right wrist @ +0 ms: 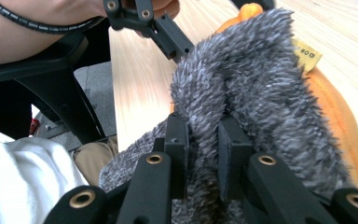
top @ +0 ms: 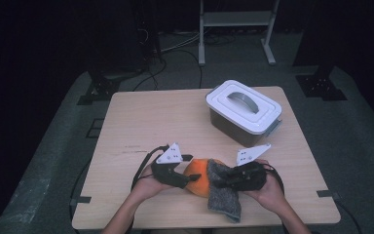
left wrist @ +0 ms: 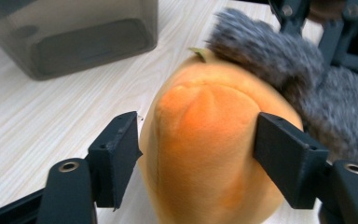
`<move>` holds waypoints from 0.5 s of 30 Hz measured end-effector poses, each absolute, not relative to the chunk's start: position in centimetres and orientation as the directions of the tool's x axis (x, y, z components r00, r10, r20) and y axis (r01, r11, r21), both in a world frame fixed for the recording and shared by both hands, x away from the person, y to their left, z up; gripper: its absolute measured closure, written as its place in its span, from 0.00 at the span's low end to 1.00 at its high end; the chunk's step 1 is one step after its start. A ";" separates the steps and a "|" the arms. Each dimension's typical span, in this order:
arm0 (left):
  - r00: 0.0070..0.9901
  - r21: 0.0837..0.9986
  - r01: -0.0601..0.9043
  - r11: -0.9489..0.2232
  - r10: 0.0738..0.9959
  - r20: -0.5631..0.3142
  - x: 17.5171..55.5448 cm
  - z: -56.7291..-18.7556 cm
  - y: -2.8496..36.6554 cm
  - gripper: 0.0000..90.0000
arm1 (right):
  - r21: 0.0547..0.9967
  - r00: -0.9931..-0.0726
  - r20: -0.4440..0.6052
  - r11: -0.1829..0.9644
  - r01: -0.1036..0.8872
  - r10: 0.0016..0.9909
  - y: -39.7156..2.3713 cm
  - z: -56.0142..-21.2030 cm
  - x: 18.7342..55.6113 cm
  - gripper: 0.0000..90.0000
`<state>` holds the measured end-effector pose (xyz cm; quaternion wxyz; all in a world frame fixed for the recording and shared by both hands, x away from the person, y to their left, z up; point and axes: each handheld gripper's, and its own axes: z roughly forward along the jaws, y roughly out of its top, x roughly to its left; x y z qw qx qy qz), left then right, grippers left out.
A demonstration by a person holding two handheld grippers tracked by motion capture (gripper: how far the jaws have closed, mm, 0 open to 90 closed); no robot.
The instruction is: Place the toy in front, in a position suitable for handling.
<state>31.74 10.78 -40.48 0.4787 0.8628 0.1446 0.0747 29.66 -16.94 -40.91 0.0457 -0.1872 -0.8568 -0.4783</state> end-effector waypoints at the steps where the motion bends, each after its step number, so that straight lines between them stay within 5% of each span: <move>1: 0.949 0.850 0.178 -0.495 0.314 -0.016 31.7 -40.5 10.7 0.29 | 0.800 -0.928 0.259 0.478 0.362 0.269 -16.7 -40.9 29.6 0.84; 4: 0.960 0.850 0.179 -0.496 0.279 -0.039 31.4 -40.5 10.0 0.25 | 0.801 -0.931 0.264 0.479 0.358 0.253 -16.3 -40.9 29.5 0.84; 8: 0.968 0.843 0.119 -0.525 0.251 0.020 31.0 -40.8 9.7 0.36 | 0.816 -0.935 0.255 0.464 0.345 0.247 -16.6 -40.3 29.4 0.85; 15: 0.982 0.844 0.049 -0.534 0.181 0.057 30.4 -40.8 9.3 0.40 | 0.864 -0.920 0.221 0.372 0.339 0.324 -18.0 -38.7 29.8 0.84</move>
